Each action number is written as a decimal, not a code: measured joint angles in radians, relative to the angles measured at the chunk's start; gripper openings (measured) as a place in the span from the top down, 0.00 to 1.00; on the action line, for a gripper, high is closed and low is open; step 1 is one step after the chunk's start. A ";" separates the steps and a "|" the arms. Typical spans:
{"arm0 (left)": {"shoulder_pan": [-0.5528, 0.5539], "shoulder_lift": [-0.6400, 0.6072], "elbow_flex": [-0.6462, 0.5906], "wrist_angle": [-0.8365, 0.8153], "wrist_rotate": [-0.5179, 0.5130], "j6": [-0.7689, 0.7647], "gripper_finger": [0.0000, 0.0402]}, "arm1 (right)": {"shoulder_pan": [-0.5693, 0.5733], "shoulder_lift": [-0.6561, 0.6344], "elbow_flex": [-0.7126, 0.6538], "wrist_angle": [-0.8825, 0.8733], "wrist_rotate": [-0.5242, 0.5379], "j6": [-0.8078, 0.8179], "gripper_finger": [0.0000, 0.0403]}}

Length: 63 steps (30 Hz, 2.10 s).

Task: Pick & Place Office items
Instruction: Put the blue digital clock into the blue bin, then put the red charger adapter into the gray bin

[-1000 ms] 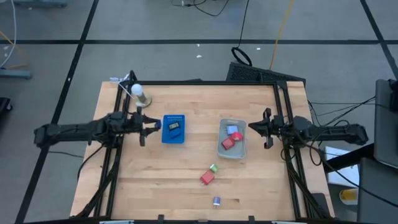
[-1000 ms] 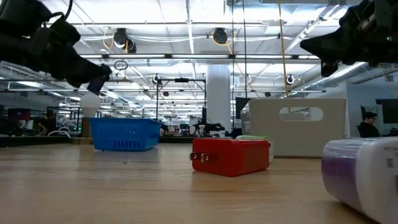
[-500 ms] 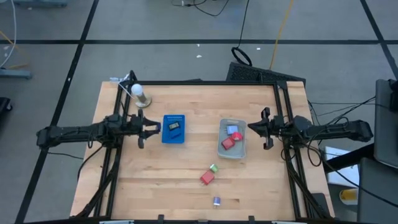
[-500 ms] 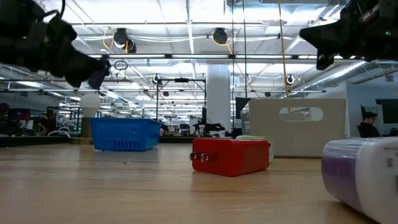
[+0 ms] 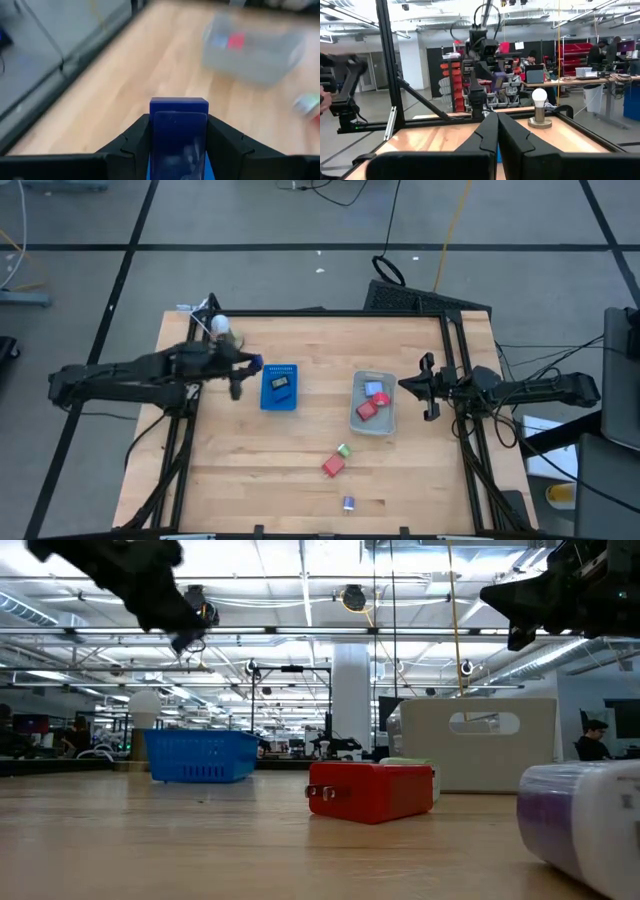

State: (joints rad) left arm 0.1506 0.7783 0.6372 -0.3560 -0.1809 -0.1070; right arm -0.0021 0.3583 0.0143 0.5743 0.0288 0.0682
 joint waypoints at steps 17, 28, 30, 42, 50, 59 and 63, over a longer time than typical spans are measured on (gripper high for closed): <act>0.030 0.693 0.060 0.132 0.077 -0.049 0.63 | -0.001 0.025 0.000 -0.002 0.000 -0.020 1.00; 0.030 0.724 0.061 0.142 0.076 -0.056 0.63 | -0.001 0.025 0.000 -0.002 0.000 -0.029 1.00; 0.030 0.715 0.059 0.138 0.084 -0.056 0.55 | -0.001 0.025 0.000 -0.002 0.000 -0.029 1.00; 0.013 0.400 0.058 0.089 0.136 0.030 0.08 | -0.001 0.025 0.000 -0.002 0.000 -0.028 1.00; -0.041 0.101 0.058 0.035 0.095 0.080 0.78 | -0.001 0.025 0.000 -0.001 0.000 -0.031 1.00; -0.115 -0.117 -0.059 0.102 -0.038 0.076 0.99 | -0.001 0.024 0.000 0.001 0.000 -0.029 1.00; -0.122 -0.218 -0.199 0.220 -0.057 0.056 0.99 | -0.001 0.025 0.000 0.002 0.000 -0.029 1.00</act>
State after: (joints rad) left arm 0.0285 0.5601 0.4379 -0.1363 -0.2379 -0.0513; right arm -0.0032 0.3829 0.0143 0.5762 0.0288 0.0395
